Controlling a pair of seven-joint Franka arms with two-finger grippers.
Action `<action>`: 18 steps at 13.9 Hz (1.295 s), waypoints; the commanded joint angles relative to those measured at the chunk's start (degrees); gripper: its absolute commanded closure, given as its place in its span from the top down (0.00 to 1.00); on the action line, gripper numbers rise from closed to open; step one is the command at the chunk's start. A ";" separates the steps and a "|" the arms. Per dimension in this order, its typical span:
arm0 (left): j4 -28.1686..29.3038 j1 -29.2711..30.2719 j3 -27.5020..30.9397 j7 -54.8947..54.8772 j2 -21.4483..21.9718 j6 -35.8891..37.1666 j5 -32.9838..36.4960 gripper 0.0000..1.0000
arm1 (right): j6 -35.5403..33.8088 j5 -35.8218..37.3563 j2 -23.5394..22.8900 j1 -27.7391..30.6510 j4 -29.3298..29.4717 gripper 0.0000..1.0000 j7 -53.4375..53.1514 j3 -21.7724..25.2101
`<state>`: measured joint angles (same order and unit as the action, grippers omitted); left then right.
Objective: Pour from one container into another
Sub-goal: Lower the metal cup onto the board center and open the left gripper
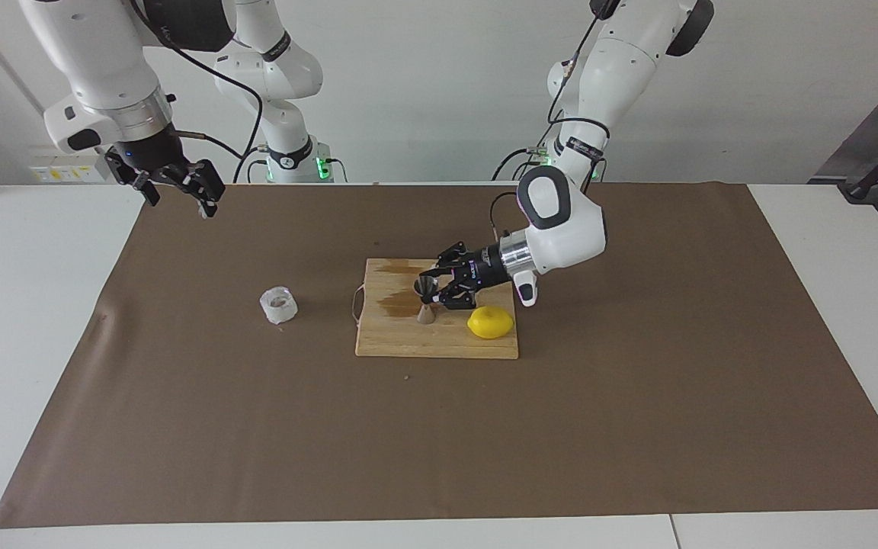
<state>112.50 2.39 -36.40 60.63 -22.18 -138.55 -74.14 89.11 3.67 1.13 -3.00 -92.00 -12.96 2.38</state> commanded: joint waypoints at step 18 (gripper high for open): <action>-10.36 10.09 0.80 0.90 16.28 41.52 52.76 1.00 | 0.63 -0.77 0.63 0.54 -0.72 1.00 1.36 -0.10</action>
<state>103.74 13.02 -35.66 61.44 -7.23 -98.63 -26.84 89.11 3.67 1.13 -3.00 -92.00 -12.96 2.38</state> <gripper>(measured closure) 0.000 0.000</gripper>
